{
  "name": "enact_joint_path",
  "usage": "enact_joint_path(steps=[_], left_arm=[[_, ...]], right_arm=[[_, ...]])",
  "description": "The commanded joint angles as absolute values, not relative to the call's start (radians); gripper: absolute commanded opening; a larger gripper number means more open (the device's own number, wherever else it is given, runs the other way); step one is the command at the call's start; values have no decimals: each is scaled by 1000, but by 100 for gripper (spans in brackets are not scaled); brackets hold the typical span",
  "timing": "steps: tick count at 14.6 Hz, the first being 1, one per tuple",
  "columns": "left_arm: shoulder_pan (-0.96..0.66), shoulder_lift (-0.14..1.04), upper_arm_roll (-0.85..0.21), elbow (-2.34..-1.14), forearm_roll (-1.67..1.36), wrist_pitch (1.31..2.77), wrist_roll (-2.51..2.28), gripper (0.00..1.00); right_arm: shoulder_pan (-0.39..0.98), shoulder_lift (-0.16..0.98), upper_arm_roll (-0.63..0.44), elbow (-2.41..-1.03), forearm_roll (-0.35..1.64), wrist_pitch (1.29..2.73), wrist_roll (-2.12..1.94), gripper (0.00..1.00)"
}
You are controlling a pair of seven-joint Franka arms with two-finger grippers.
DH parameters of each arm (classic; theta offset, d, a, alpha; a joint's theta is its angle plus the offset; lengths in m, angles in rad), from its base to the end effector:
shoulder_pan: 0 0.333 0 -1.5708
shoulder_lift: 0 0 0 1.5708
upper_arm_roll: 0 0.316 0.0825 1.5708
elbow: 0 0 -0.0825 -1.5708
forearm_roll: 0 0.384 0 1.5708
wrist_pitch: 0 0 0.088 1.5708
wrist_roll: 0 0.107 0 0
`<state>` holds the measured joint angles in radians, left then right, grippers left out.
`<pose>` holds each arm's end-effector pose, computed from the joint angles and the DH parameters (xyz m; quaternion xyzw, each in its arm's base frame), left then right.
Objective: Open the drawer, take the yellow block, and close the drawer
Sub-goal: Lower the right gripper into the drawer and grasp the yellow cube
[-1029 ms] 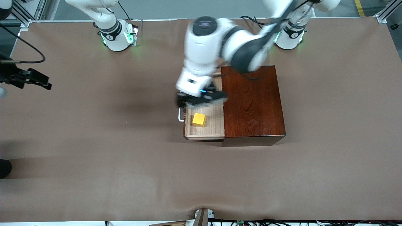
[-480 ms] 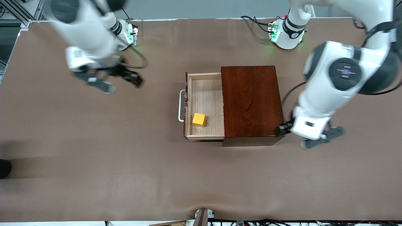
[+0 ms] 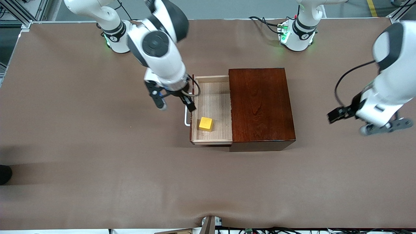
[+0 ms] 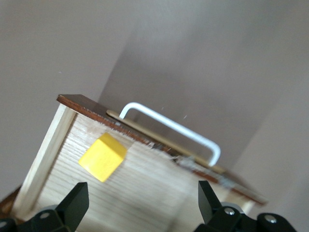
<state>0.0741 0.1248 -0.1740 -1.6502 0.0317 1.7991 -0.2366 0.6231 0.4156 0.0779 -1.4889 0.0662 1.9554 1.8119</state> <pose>0.6019 -0.0525 0.5354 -0.9977 -0.0657 -0.0136 0.0025 0.5266 0.4399 0.4396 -0.8403 0.5395 0.0363 0.0391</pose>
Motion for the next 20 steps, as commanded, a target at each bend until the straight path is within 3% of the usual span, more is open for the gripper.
enact_joint_path(steps=[1, 4, 12, 14, 16, 18, 20], left_arm=[[100, -62, -187, -1825, -3, 1801, -164, 100], [97, -95, -187, -1795, -3, 1728, -57, 100], [100, -66, -186, -1680, -3, 1632, 5, 100], [52, -64, -155, -1678, -2, 1629, 6, 100], [-76, -67, -19, -1681, -2, 1609, 6, 100], [-101, -67, 11, -1681, -3, 1591, 5, 100], [-86, -67, 6, -1681, -3, 1591, 3, 100]], right_arm=[[643, 532, 66, -1382, 84, 2005, 2026, 100], [646, 593, 66, -1365, 87, 2115, 2265, 100], [644, 684, 63, -1365, 84, 2163, 2425, 100], [646, 696, 64, -1365, 87, 2172, 2427, 100], [655, 701, 64, -1367, 89, 2184, 2425, 100], [663, 701, 64, -1367, 89, 2195, 2418, 46], [669, 700, 64, -1367, 80, 2194, 2398, 31]])
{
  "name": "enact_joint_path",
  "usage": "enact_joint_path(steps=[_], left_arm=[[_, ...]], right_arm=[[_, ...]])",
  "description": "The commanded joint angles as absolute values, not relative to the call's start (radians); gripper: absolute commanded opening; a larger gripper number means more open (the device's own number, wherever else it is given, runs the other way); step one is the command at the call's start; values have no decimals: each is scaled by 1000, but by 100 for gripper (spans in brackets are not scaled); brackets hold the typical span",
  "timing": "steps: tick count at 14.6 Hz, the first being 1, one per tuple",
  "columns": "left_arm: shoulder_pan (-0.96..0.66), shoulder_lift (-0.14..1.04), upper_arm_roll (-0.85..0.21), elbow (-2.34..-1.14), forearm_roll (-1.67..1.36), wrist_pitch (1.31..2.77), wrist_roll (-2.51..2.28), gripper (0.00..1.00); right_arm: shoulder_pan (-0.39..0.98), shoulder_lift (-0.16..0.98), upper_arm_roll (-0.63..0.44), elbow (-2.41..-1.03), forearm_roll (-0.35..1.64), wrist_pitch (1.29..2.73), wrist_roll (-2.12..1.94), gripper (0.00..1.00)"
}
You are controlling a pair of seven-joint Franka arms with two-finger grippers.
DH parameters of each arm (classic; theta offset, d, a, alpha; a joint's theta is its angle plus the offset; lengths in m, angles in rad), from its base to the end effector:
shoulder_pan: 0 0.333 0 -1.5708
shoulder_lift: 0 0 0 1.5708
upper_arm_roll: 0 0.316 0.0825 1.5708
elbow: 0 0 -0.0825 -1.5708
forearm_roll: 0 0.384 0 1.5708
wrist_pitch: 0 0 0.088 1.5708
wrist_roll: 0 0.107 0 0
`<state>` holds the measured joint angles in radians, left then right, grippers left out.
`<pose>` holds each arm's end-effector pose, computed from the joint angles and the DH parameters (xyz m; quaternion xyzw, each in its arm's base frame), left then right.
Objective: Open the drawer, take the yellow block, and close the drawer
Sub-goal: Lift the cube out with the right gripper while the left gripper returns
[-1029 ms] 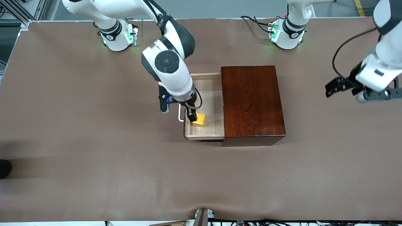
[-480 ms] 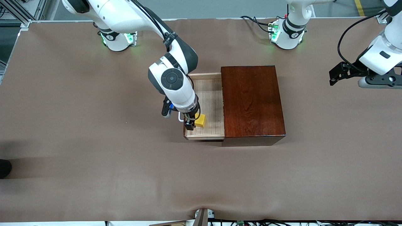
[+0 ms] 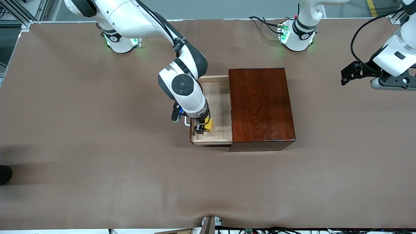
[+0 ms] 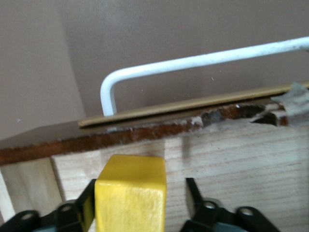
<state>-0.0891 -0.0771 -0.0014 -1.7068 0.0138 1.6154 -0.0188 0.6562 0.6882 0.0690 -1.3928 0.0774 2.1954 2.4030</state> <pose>0.5305 -0.0467 0.6059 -0.9993 0.0362 0.0068 0.0073 0.5587 0.4845 0.3140 -0.6437 0.7612 0.0536 0.0580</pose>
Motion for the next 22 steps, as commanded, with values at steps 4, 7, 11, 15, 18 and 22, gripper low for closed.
enact_joint_path(steps=[4, 7, 11, 15, 18, 22], left_arm=[[-40, -71, -43, -1680, -11, 1597, -12, 100], [-26, -57, -52, -1669, -24, 1605, -18, 100], [-35, 3, -52, -1615, -54, 1605, -116, 100], [-107, 127, -95, -1537, -81, 1605, -410, 100], [-242, 266, -127, -1447, -78, 1629, -717, 100], [-470, 458, -127, -1339, -78, 1793, -1130, 100]], right_arm=[[681, 667, 69, -1350, 78, 2142, 2324, 17], [681, 620, 69, -1260, 80, 1993, 2286, 17], [629, 509, 54, -1265, 77, 1814, 1849, 16], [407, 450, 52, -1323, 75, 1652, 1264, 7], [243, 408, 52, -1446, 75, 1687, 892, 5], [114, 358, 52, -1707, 75, 1960, 550, 5]])
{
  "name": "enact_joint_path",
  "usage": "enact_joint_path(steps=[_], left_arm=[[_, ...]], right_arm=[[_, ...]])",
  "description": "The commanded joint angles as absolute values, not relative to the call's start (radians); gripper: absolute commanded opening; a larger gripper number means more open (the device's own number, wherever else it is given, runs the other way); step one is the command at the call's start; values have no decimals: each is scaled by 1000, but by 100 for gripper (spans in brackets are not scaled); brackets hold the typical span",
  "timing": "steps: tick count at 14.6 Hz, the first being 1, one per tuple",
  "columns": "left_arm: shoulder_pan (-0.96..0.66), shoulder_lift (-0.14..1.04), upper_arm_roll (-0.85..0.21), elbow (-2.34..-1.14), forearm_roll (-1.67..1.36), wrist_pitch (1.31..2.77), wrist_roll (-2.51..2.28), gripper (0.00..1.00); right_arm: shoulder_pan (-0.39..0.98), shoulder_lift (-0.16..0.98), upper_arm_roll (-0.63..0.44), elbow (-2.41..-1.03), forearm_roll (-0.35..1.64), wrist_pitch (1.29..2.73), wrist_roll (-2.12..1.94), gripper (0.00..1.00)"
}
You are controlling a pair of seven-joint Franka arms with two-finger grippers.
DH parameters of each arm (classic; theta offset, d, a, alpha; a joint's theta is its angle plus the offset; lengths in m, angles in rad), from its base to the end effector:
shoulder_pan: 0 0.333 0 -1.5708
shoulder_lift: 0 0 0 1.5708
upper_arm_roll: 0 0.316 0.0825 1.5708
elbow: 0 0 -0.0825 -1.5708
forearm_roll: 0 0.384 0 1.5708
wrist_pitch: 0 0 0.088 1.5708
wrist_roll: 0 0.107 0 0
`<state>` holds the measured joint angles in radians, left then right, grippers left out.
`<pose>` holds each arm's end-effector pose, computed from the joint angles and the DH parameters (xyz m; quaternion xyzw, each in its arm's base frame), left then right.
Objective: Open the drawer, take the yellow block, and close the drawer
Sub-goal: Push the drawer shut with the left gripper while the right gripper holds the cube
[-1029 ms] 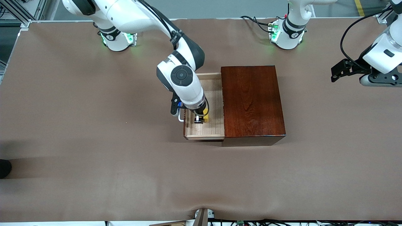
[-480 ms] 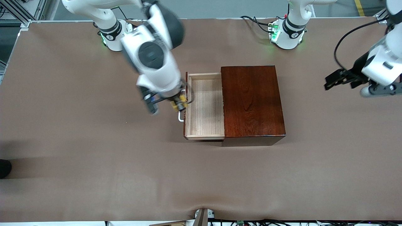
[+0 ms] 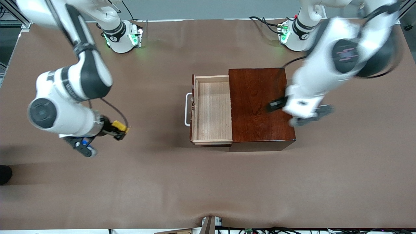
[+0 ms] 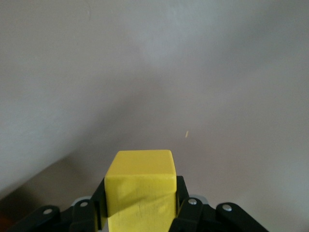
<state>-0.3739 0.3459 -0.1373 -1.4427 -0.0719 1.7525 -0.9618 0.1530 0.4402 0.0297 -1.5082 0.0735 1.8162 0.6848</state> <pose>0.5797 -0.3180 0.4921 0.9705 0.2334 -0.0515 0.0323 0.6581 0.1249 0.4016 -0.9626 0.2595 0.0772 0.0098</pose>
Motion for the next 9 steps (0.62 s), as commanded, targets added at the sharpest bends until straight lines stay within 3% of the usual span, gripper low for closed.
enact_joint_path(steps=[1, 5, 9], left_arm=[[-524, 486, -124, -1338, -78, 1854, -1229, 100], [-687, 593, -120, -1318, -77, 2129, -1605, 100], [-800, 676, -97, -1273, -72, 2241, -2001, 100]], right_arm=[[95, 356, 52, -1767, 75, 2053, 479, 5], [51, 379, 52, -1955, 75, 2381, 235, 5], [31, 478, 52, -1965, 75, 2500, 3, 5]])
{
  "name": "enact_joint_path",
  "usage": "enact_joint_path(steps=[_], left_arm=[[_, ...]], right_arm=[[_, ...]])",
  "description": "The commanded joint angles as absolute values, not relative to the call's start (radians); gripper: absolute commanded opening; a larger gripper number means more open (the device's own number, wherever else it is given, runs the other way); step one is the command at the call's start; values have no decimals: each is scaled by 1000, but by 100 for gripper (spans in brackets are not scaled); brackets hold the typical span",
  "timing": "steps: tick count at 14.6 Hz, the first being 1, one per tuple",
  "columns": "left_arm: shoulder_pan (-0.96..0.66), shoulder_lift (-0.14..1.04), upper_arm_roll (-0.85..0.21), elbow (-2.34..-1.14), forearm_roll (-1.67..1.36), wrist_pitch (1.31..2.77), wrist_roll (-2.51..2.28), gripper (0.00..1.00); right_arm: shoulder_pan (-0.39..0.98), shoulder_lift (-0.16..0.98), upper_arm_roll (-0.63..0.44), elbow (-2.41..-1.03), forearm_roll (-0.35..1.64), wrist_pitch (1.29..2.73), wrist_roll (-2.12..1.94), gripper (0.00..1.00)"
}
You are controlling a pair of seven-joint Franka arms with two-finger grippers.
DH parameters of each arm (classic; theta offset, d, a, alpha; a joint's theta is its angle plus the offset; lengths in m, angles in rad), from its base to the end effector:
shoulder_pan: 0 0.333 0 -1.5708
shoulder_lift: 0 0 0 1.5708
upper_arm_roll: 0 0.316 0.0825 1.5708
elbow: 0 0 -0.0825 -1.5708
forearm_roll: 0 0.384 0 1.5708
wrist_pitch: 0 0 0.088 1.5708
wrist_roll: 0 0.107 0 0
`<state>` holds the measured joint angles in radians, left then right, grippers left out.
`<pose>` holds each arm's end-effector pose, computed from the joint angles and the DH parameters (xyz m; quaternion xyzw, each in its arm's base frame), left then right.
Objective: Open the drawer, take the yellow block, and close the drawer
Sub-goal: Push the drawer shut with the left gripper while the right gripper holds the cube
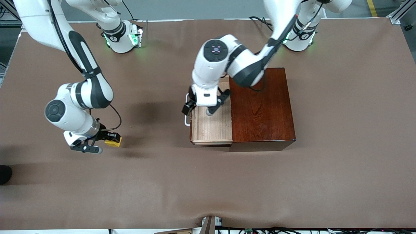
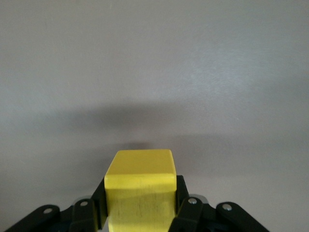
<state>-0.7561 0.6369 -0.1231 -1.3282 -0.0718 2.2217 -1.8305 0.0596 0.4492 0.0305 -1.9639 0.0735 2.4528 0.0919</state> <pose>0.4951 -0.5668 0.3883 0.8632 0.4834 -0.0364 0.1408 0.6185 0.0551 0.2469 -0.9989 0.0304 -0.0169 0.0322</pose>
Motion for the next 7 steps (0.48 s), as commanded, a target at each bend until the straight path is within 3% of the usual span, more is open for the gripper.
enact_joint_path(steps=[1, 7], left_arm=[[-813, 689, -89, -1273, -72, 2243, -2123, 100], [-865, 768, -55, -1273, -61, 2246, -2399, 100]], right_arm=[[31, 494, 52, -1965, 75, 2516, 2, 5], [35, 555, 52, -1905, 77, 2499, 14, 5]])
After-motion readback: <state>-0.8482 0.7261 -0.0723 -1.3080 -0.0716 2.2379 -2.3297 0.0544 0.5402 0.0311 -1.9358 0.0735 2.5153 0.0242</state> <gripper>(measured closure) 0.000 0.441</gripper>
